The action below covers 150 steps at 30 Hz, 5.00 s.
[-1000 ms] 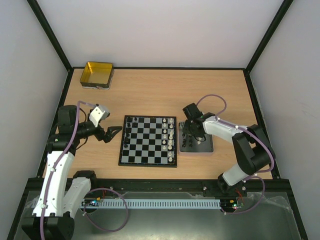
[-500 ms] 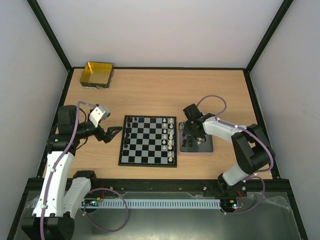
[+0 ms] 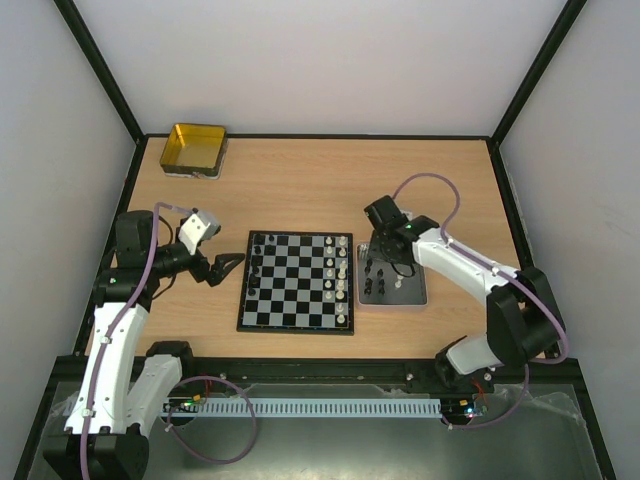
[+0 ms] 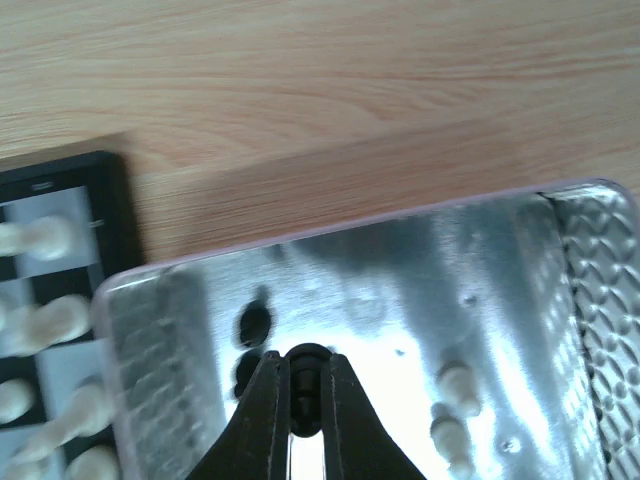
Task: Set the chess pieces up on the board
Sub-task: Pick up the chess piece from the storage box, then place the chess piece on the chessboard, then adjust the chess piece at the center of the board.
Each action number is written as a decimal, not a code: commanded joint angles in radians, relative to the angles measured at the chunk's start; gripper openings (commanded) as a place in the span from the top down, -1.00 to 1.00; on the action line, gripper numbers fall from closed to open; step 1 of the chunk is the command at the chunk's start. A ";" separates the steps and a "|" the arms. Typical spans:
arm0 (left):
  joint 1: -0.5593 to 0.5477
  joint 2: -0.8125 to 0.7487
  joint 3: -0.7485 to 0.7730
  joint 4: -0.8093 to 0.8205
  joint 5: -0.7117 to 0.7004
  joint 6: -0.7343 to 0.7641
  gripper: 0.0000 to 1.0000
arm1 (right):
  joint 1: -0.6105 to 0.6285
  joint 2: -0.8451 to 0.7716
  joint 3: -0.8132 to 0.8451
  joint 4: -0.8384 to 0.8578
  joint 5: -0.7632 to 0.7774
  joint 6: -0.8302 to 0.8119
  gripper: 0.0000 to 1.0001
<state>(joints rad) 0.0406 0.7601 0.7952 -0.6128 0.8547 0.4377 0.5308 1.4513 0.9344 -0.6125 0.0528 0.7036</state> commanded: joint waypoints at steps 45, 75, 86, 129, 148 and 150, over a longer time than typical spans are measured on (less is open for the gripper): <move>0.007 -0.096 -0.031 0.172 -0.318 -0.166 -0.98 | 0.503 0.799 0.972 -0.177 -0.054 0.045 0.94; 0.008 -0.097 -0.038 0.182 -0.352 -0.166 -0.98 | 0.477 0.838 0.946 -0.155 -0.057 0.050 0.90; 0.007 -0.093 -0.044 0.187 -0.348 -0.162 -0.98 | 0.477 0.843 0.939 -0.143 -0.078 0.047 0.84; 0.007 -0.085 -0.049 0.191 -0.336 -0.157 -0.98 | 0.475 0.647 0.896 -0.147 -0.054 0.075 0.62; 0.007 -0.083 -0.047 0.186 -0.327 -0.154 -0.98 | 0.469 0.667 0.810 -0.168 -0.029 0.051 0.63; 0.007 -0.084 -0.046 0.185 -0.326 -0.153 -0.98 | 0.466 0.682 0.815 -0.170 -0.032 0.050 0.66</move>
<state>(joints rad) 0.0406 0.6769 0.7555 -0.4362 0.5156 0.2802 1.0069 2.1029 1.7462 -0.7464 -0.0044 0.7666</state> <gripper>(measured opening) 0.991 0.182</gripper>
